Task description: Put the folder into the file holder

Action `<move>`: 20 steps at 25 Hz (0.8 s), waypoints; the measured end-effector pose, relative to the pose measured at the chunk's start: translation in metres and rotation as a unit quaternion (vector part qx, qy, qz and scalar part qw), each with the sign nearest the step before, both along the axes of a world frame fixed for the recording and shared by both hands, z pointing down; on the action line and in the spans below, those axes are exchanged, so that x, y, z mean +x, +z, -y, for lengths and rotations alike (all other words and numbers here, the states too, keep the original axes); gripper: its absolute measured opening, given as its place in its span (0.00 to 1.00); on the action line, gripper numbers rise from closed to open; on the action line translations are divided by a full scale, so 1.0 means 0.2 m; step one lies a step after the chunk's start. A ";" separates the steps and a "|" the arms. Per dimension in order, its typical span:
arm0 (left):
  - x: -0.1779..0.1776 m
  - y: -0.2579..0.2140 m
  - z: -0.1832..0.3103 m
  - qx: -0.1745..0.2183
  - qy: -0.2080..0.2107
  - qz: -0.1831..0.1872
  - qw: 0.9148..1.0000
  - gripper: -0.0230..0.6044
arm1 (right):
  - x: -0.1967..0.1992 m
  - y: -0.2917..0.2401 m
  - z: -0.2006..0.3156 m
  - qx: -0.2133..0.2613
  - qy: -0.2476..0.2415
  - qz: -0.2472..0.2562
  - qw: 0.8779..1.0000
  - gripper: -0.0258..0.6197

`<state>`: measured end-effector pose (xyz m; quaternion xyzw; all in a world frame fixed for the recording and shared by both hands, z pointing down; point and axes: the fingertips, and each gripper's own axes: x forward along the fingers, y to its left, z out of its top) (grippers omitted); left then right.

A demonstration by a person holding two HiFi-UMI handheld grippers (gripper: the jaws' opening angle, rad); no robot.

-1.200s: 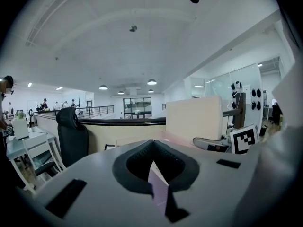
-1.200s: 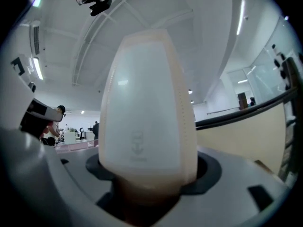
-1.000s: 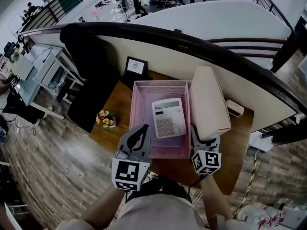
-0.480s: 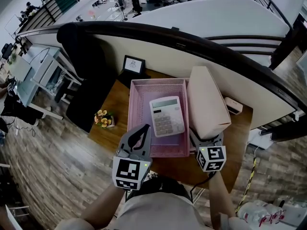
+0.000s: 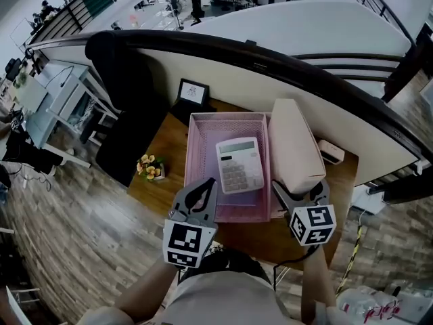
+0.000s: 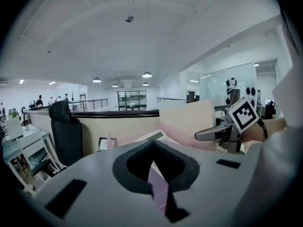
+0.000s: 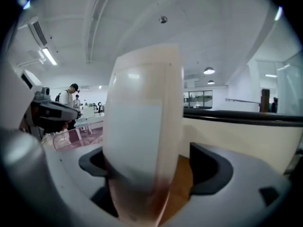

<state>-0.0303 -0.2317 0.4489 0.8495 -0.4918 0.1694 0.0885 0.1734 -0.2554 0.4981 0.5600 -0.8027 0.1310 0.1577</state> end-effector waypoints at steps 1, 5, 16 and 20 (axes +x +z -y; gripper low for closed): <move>0.00 0.00 0.00 -0.001 0.001 0.000 1.000 0.04 | -0.01 -0.02 0.00 -0.007 -0.001 -0.001 1.000 0.81; 0.01 0.00 0.00 -0.002 0.006 0.000 1.000 0.04 | -0.05 -0.02 0.00 -0.034 -0.005 -0.015 0.999 0.64; 0.02 0.03 -0.02 -0.009 0.009 0.003 1.000 0.04 | 0.04 -0.24 -0.05 0.088 0.047 0.085 0.991 0.47; 0.02 0.04 -0.02 -0.009 0.009 0.003 1.000 0.04 | 0.05 -0.30 -0.04 0.168 0.066 0.109 0.977 0.47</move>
